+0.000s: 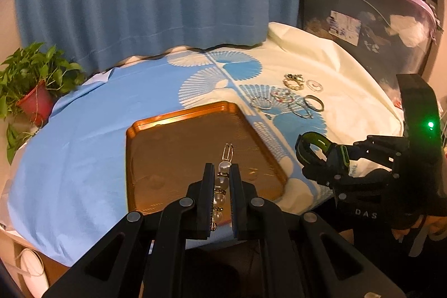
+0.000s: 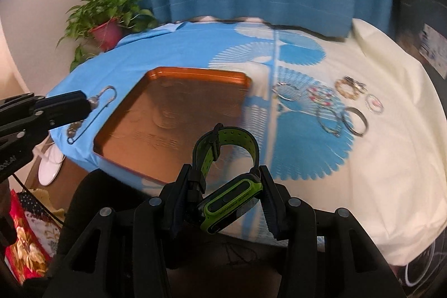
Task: Organize jewelry
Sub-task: 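Carry the pearl hair clip in the left tool while the right tool carries the watch to the tray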
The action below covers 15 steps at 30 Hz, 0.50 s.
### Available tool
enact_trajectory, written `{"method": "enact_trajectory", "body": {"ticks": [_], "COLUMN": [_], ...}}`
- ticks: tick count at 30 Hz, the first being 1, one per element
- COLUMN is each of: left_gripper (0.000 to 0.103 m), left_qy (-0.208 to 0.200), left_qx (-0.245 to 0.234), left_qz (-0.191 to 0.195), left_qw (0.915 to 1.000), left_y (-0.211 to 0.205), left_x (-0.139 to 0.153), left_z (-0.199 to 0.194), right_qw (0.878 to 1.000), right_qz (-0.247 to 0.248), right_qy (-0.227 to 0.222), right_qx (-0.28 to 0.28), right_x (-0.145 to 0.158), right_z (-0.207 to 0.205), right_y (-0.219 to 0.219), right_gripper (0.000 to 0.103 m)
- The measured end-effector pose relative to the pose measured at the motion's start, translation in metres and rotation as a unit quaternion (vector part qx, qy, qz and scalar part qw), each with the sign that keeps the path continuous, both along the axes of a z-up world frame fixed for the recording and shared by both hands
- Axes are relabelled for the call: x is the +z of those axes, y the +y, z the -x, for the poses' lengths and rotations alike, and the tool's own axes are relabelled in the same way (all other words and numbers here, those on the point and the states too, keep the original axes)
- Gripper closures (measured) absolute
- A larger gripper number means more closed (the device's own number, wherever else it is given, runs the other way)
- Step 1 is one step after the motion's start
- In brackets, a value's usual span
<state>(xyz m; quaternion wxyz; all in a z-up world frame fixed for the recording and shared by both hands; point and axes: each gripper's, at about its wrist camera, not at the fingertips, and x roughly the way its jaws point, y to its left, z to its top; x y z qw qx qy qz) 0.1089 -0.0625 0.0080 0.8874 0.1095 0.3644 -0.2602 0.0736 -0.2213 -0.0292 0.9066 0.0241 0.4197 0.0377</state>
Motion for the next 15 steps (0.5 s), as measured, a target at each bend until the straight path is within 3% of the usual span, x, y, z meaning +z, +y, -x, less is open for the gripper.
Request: {"method": "enact_trajectory", "body": {"ticks": [15], "left_gripper": [0.095], "left_qy": [0.024], "left_qx": [0.034], "left_qz": [0.012], "left_qw": [0.9991], "left_y": [0.023], "left_x": [-0.023], "left_z": [-0.063], "right_qw": [0.999], "right_qz": [0.0], "right_qy": [0.014], "right_qx": [0.03], "right_x": [-0.009], "right_z": [-0.055], "right_y": [0.03], "right_gripper": [0.056]}}
